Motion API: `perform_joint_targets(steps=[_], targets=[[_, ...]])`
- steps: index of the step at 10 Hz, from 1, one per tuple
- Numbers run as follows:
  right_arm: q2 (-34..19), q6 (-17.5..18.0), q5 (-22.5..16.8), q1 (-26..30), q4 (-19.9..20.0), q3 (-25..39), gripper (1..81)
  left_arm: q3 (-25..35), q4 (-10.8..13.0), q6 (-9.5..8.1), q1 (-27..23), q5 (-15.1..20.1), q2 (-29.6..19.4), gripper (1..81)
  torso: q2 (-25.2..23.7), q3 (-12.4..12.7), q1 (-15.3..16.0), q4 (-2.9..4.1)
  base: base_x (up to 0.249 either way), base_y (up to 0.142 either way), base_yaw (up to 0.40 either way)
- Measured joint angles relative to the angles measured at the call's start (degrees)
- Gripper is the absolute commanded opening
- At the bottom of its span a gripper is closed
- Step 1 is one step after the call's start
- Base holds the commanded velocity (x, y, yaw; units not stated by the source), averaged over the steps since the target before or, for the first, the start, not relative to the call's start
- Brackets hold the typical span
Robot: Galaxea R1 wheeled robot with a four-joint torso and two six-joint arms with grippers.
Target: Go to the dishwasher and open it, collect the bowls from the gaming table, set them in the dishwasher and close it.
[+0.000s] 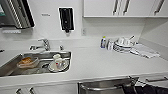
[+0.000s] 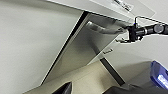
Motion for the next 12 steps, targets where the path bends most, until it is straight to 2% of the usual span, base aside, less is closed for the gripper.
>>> perform_joint_targets(steps=[4, 8, 12], targets=[[0.1, 0.0, 0.3, -0.3, -0.5, -0.6, 81.1, 0.0, 0.0, 0.00, 0.0, 0.0, 0.0, 81.1, 0.0, 0.0, 0.0, 0.00, 0.000, 0.000, 0.000], [-2.0, 0.1, -2.5, 0.6, -4.3, 0.0, 81.1, -0.1, 0.0, 0.00, 0.0, 0.0, 0.4, 81.1, 0.0, 0.0, 0.0, 0.00, 0.000, 0.000, 0.000], [-2.3, 0.3, -4.3, 1.0, -5.8, 0.3, 81.1, -0.1, 0.0, 0.00, 0.0, 0.0, 0.6, 81.1, 0.0, 0.0, 0.0, 0.00, 0.000, 0.000, 0.000]])
